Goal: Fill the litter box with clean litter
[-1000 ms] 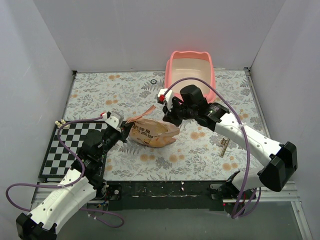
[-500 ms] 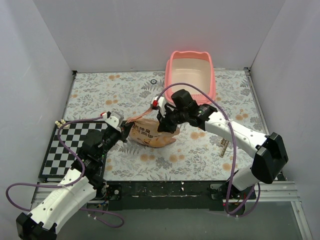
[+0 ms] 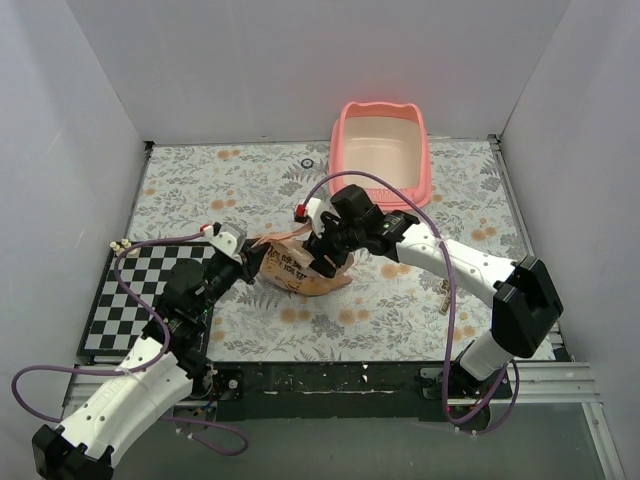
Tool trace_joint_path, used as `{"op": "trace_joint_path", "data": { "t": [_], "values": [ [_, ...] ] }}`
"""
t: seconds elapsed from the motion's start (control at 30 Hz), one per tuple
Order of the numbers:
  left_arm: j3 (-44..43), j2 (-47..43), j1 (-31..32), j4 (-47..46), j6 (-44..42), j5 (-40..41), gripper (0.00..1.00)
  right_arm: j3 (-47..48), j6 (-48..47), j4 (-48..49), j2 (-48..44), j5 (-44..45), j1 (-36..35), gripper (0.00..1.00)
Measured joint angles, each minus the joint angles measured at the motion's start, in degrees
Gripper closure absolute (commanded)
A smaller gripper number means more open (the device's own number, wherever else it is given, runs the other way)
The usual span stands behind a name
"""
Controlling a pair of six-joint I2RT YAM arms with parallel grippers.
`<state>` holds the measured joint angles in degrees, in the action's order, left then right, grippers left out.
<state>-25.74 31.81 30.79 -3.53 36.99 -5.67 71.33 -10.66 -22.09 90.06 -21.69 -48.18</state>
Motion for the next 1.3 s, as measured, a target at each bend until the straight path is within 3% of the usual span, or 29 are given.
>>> {"op": "trace_joint_path", "data": {
  "t": [0.1,0.23,0.57,0.93,1.17,1.3],
  "values": [
    [-0.63,0.07,-0.24,-1.70,-0.50,0.15,0.62,0.00,-0.31,0.02,-0.02,3.13,-0.31,0.26],
    [-3.21,1.31,-0.35,-3.04,-1.99,0.28,0.54,-0.11,-0.81,0.76,-0.09,7.87,-0.20,0.23],
    [-8.81,9.25,-0.35,-5.60,-7.67,1.18,0.59,-0.52,-0.79,3.08,0.35,9.42,0.09,0.23],
    [-8.81,7.10,-0.59,-5.64,-7.89,1.38,0.59,4.35,-0.39,-3.52,-1.97,12.39,0.28,0.23],
    [-8.81,4.96,-0.63,-5.68,-7.63,1.42,0.50,13.05,1.97,-8.76,-6.88,21.84,1.16,0.21],
    [-8.83,4.28,-0.63,-5.49,-7.17,1.16,0.42,16.11,6.03,-8.85,-6.36,25.88,5.97,0.23]
  ]
}}
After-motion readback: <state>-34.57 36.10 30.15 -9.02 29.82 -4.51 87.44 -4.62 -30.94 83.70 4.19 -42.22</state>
